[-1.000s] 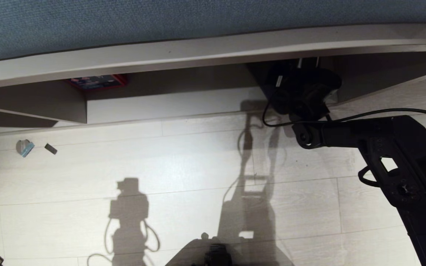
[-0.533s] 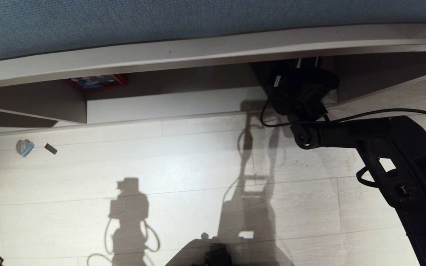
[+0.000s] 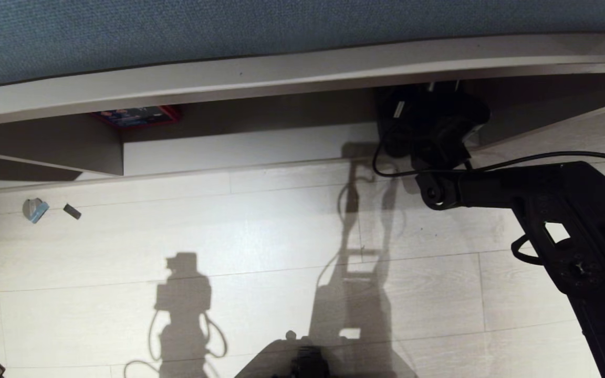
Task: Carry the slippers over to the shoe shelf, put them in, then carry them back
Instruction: Pick up the slippers in the shoe cabinet
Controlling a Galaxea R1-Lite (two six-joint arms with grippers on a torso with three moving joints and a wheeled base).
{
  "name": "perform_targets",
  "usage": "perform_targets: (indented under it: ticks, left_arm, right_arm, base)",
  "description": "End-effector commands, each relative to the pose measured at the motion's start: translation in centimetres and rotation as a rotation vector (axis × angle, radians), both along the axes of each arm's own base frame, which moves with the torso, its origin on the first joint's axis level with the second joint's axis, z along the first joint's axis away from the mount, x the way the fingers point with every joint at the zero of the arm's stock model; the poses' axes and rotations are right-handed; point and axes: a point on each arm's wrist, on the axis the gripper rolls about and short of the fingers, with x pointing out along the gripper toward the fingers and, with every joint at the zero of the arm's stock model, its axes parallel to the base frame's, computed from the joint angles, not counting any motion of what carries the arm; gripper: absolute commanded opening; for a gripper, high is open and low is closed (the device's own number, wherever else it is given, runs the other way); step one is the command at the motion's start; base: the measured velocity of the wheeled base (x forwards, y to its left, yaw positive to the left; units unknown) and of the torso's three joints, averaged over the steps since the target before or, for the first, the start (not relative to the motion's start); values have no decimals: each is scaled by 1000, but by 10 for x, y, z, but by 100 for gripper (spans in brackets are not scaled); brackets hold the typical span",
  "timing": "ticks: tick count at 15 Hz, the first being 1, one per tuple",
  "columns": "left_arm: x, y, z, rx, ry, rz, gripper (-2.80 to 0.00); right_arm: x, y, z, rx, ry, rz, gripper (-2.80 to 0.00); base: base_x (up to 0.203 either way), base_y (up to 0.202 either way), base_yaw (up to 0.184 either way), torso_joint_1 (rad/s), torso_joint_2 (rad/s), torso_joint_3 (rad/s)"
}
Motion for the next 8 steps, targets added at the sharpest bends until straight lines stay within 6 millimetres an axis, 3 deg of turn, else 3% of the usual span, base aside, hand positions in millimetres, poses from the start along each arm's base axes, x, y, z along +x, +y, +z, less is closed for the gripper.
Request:
perform_targets:
  ticks: [1,4,8]
  left_arm:
    - [1,0,-2,0,6,0,-280]
    - [1,0,-2,-1,6,0,-280]
    - [1,0,-2,0,6,0,-280]
  right_arm:
    - [-16,-1,16,10,-16,1,-280]
    - [-51,14,28,1,31,55,-280]
    - [-87,43,7,-32,124,139,-280]
  base:
    - [0,0,0,0,0,0]
    - [0,0,0,0,0,0]
    - [0,0,0,0,0,0]
